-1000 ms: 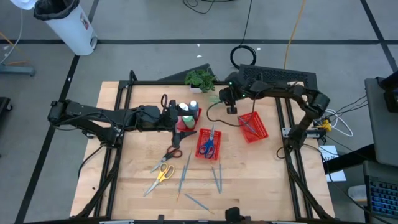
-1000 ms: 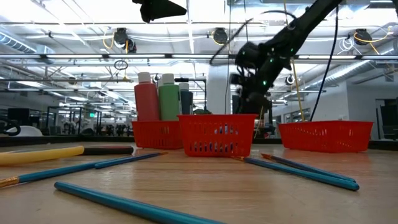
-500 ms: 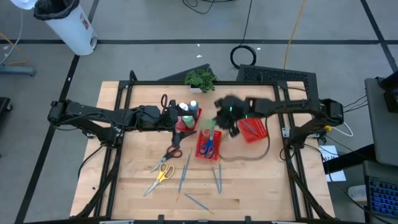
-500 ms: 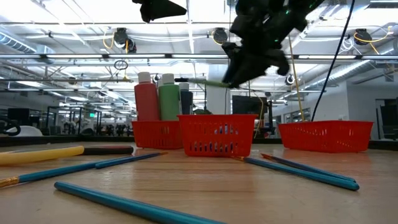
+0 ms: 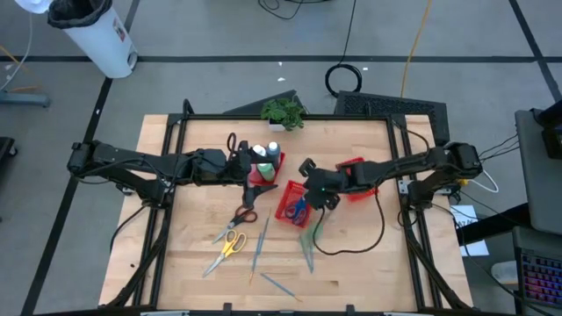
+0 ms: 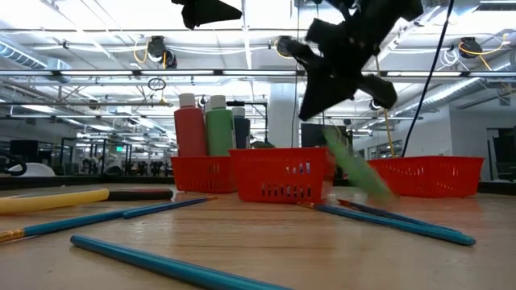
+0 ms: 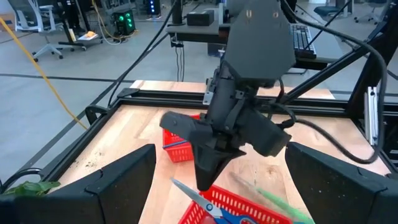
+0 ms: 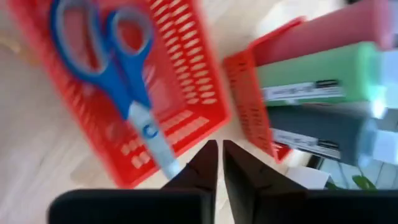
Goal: Pick & Place Paint Supplies
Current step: Put the green scissors into the middle red bin
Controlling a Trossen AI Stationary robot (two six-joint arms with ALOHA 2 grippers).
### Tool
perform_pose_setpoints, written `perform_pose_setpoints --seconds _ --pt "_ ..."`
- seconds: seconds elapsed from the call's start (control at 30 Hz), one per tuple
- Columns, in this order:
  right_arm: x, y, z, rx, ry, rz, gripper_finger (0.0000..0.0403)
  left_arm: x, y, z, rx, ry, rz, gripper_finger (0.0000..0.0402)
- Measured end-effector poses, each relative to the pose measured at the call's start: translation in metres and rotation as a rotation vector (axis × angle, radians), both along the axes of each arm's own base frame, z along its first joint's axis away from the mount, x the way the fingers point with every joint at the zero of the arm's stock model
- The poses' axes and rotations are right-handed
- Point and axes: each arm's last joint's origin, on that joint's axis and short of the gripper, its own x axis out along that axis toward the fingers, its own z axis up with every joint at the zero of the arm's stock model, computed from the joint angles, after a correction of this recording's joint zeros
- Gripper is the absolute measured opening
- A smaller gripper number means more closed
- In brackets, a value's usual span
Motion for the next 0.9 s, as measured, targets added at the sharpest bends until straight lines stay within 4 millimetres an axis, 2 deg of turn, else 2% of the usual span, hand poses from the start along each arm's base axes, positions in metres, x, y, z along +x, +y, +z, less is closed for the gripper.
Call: perform_pose_setpoints --seconds 0.17,0.3,0.53,0.67,0.9 --pt "0.000 0.000 0.012 0.090 -0.109 -0.095 0.0045 0.000 0.000 0.000 0.000 0.000 0.000 0.0365" --pt "-0.006 0.000 0.019 0.229 -0.155 -0.210 0.0068 0.000 0.000 0.000 0.000 0.001 0.000 0.0365" --pt "-0.025 0.015 0.032 0.588 -0.077 -0.215 0.0110 0.000 0.000 0.000 0.000 0.001 0.000 0.0365" --pt "-0.036 0.041 0.034 0.660 0.007 -0.141 0.0138 0.000 0.000 0.000 0.000 -0.001 0.000 0.0365" --pt "-0.067 0.110 0.017 0.674 0.172 0.035 0.0175 0.000 0.000 0.000 0.000 -0.004 0.000 0.0365"
